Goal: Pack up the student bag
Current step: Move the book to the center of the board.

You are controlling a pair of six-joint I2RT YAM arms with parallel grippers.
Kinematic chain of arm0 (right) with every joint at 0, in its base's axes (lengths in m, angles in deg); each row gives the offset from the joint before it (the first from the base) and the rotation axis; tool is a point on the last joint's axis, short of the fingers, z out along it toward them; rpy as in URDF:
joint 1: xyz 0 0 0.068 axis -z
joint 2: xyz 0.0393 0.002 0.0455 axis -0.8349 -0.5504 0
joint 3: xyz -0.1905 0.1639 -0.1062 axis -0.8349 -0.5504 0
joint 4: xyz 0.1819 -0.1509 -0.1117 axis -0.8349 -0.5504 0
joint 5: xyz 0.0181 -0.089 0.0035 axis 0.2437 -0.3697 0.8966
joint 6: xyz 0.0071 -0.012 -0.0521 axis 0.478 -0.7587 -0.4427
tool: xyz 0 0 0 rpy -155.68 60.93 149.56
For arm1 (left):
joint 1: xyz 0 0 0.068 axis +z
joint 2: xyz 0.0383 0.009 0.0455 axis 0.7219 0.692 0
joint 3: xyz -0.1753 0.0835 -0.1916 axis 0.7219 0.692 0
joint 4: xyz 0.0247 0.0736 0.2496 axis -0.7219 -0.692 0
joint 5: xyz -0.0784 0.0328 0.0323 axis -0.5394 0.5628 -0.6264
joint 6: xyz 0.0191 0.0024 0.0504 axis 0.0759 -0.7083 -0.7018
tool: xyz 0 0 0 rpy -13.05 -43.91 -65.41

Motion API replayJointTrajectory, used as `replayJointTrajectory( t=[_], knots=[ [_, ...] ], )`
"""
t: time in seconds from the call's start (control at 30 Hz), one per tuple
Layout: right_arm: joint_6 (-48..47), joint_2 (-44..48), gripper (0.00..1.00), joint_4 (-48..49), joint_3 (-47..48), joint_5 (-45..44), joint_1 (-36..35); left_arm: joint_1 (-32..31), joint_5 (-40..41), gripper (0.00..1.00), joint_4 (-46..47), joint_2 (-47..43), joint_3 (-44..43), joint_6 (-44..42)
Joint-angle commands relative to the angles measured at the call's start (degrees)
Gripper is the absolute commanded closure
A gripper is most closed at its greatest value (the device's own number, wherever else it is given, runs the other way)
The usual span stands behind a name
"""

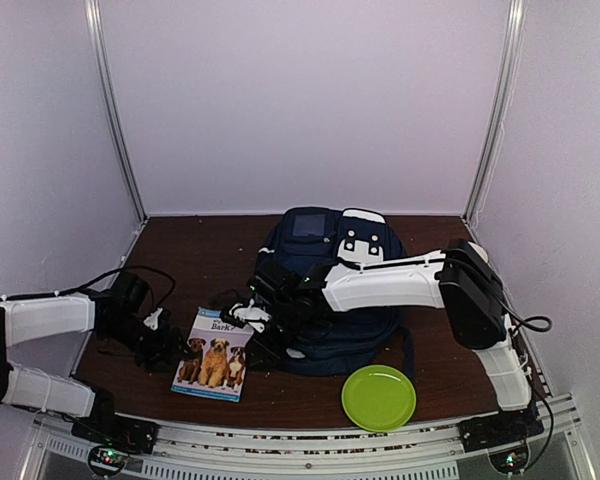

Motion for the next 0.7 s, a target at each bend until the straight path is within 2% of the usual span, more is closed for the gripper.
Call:
replayJointTrajectory(
  t=[0.0,0.23,0.43,0.67],
  knots=[
    [0.7,-3.1,0.52,-2.9,3.2,2.9,0.5,0.2,0.6,0.36,6.0,4.0,0.7,1.8],
    [1.8,-8.5,0.53,-4.7,8.7,2.1,0.1,0.2,-2.7,0.41,12.0,7.3,2.0,2.6],
    [2.6,-13.6,0.66,-8.8,12.1,-1.3,-0.5,0.2,-7.8,0.41,16.8,7.2,2.9,4.0],
    [3.3,-15.8,0.70,-9.1,11.4,-0.4,-1.1,0.0,-15.2,0.49,19.9,3.9,1.4,2.8]
  ],
)
